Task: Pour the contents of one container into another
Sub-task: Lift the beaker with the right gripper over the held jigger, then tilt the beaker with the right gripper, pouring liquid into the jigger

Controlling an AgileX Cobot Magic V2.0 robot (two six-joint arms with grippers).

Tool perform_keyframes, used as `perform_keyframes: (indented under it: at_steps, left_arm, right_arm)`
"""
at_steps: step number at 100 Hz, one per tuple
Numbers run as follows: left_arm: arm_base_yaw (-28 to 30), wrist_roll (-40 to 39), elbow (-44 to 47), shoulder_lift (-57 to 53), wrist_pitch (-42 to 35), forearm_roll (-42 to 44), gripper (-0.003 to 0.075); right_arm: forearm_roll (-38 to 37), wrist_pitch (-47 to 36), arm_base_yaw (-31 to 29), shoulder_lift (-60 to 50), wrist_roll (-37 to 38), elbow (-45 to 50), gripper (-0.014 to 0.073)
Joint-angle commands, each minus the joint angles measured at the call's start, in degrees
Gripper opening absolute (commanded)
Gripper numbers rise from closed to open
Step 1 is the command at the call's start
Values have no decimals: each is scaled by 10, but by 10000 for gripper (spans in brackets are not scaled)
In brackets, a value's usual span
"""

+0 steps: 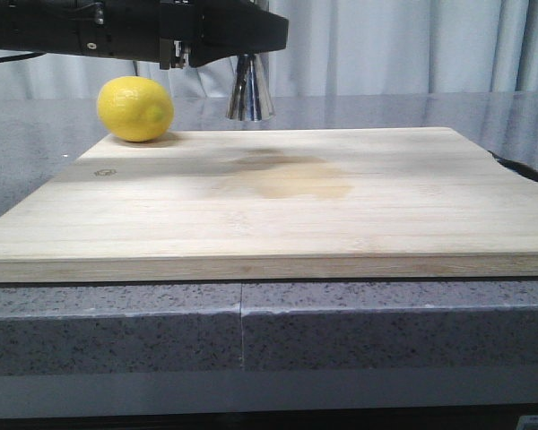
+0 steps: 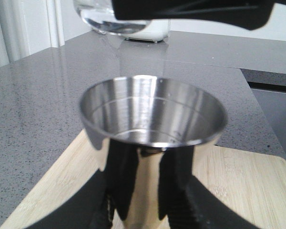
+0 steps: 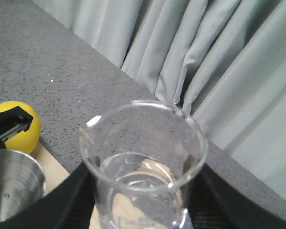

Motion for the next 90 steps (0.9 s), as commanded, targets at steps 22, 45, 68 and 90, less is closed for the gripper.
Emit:
perform_keyframes:
  at_steps: [22, 45, 68, 90]
  left_arm:
    - [-7, -3, -18, -35, 63, -50, 206]
    - [-7, -3, -18, -35, 63, -50, 206]
    - [-7, -3, -18, -35, 63, -50, 206]
    - [-7, -3, -18, -35, 63, -50, 206]
  right_arm:
    - [-88, -34, 27, -10, -1, -22, 304]
    - [-133, -28, 33, -8, -1, -22, 304]
    - [-205, -24, 33, -8, -1, -22, 304]
    - [-246, -13, 33, -8, -1, -22, 304]
